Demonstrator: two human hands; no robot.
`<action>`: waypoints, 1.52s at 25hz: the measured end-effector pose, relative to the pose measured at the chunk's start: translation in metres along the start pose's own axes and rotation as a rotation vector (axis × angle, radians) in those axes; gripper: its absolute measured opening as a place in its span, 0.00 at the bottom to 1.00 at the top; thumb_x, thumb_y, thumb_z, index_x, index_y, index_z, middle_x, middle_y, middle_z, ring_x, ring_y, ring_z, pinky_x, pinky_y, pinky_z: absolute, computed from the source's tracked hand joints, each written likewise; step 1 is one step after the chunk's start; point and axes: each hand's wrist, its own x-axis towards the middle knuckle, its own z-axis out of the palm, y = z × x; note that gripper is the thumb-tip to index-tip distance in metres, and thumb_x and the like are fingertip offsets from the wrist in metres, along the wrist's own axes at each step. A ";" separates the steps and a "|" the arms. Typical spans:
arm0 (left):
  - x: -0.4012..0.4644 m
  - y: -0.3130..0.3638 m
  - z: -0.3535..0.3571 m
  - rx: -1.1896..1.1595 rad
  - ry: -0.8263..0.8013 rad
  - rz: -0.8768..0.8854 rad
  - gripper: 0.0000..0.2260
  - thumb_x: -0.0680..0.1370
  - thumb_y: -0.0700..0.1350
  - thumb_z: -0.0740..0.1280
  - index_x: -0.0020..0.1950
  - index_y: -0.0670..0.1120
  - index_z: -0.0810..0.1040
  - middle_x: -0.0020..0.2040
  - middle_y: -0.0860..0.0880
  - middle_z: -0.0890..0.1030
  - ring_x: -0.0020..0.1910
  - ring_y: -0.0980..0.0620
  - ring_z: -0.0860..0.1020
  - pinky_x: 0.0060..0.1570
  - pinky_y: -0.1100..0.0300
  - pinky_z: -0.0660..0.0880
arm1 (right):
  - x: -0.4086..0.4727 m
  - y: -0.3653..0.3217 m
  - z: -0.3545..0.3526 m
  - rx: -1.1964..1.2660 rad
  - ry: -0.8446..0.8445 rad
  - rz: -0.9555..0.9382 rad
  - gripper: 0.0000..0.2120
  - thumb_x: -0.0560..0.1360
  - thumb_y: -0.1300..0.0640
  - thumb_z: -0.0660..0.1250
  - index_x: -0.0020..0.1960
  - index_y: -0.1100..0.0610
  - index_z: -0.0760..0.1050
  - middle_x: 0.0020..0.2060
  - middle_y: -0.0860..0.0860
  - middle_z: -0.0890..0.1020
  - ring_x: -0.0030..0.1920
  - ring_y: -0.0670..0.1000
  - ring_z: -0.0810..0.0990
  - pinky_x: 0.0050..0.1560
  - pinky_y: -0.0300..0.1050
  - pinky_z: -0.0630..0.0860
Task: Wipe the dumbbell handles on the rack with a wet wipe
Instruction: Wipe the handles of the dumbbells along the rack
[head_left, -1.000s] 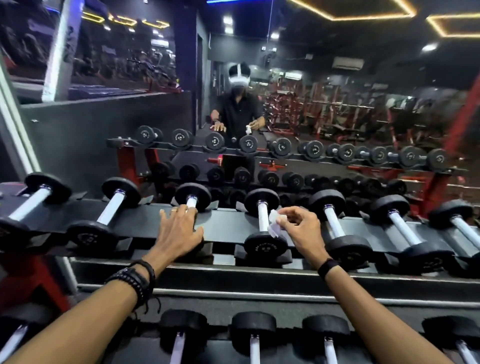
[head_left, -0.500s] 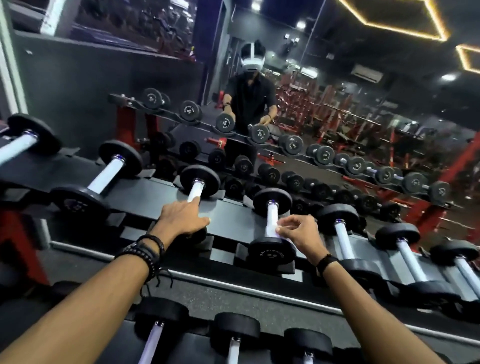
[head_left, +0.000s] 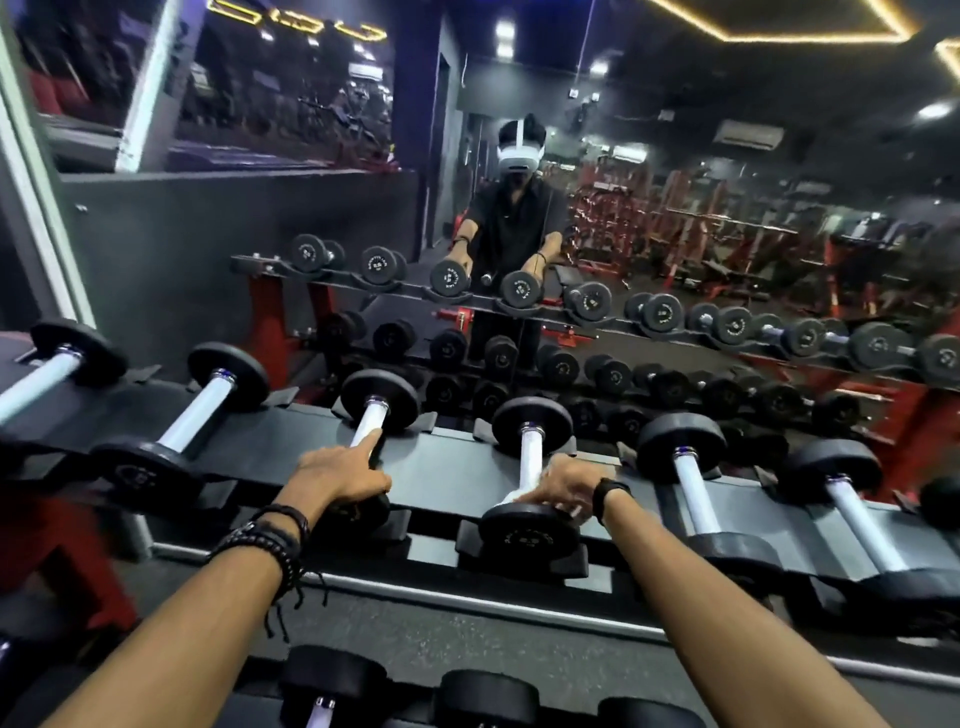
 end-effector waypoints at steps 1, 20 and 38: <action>0.002 0.003 -0.002 0.006 -0.037 -0.013 0.37 0.75 0.57 0.62 0.79 0.61 0.45 0.62 0.44 0.78 0.58 0.43 0.77 0.50 0.55 0.65 | 0.003 -0.001 0.002 -0.029 0.004 -0.017 0.19 0.66 0.44 0.76 0.41 0.57 0.73 0.32 0.51 0.77 0.30 0.48 0.75 0.28 0.41 0.73; 0.027 0.000 0.006 -0.012 -0.092 -0.014 0.46 0.68 0.62 0.68 0.79 0.64 0.44 0.67 0.45 0.74 0.56 0.45 0.76 0.52 0.55 0.72 | 0.018 0.046 -0.007 0.492 -0.459 -0.160 0.17 0.72 0.74 0.61 0.35 0.53 0.67 0.32 0.50 0.66 0.31 0.44 0.65 0.31 0.36 0.64; 0.016 0.005 0.006 -0.041 0.045 0.015 0.50 0.70 0.59 0.70 0.79 0.57 0.36 0.59 0.43 0.80 0.56 0.42 0.79 0.50 0.53 0.71 | 0.003 0.013 0.015 0.783 -0.238 0.008 0.15 0.75 0.49 0.70 0.44 0.62 0.73 0.25 0.49 0.77 0.24 0.46 0.75 0.26 0.37 0.71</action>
